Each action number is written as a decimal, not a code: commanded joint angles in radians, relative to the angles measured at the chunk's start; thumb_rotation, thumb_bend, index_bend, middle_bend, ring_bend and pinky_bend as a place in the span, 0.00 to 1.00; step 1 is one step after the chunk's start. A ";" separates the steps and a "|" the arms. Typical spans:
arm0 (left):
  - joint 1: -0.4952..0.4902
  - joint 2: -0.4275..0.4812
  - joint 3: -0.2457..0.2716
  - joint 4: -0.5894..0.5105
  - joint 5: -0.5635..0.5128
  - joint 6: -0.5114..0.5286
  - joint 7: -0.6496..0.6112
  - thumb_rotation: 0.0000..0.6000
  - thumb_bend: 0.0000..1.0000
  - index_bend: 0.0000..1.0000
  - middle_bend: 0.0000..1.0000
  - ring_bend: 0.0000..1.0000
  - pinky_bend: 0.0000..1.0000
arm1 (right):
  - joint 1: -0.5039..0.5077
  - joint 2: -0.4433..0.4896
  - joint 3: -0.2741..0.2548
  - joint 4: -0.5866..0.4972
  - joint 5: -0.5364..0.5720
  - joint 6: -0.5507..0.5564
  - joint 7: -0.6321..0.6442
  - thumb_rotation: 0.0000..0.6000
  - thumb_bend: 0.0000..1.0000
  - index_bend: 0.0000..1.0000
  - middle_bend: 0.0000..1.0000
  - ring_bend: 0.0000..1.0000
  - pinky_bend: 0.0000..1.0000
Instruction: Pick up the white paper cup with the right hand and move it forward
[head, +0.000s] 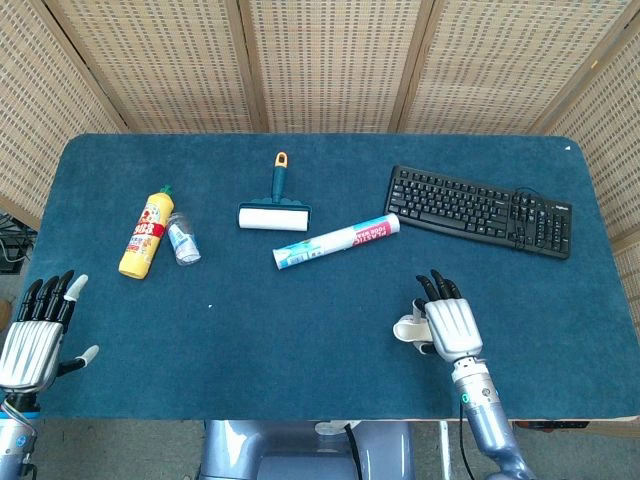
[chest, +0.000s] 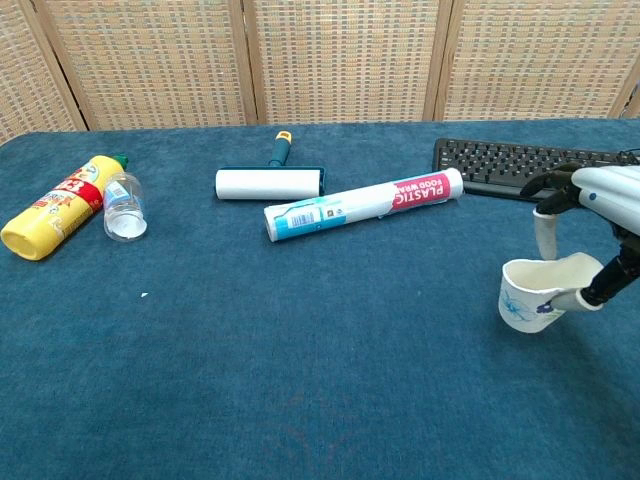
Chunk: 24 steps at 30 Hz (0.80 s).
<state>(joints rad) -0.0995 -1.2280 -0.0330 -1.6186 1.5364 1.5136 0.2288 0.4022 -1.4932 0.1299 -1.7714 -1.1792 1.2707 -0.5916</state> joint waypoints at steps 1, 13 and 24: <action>0.000 -0.001 0.000 0.001 -0.001 -0.001 0.000 1.00 0.16 0.00 0.00 0.00 0.00 | 0.008 0.000 0.020 -0.008 0.011 -0.009 0.034 1.00 0.29 0.59 0.20 0.03 0.19; -0.003 -0.003 0.002 0.006 -0.002 -0.009 -0.003 1.00 0.16 0.00 0.00 0.00 0.00 | 0.105 -0.081 0.195 0.078 0.177 -0.135 0.272 1.00 0.29 0.58 0.19 0.03 0.17; -0.009 -0.007 -0.001 0.016 -0.012 -0.022 -0.009 1.00 0.16 0.00 0.00 0.00 0.00 | 0.193 -0.178 0.276 0.260 0.299 -0.204 0.356 1.00 0.29 0.58 0.19 0.03 0.17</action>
<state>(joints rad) -0.1082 -1.2348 -0.0337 -1.6033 1.5246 1.4913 0.2200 0.5810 -1.6554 0.3915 -1.5330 -0.8976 1.0814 -0.2554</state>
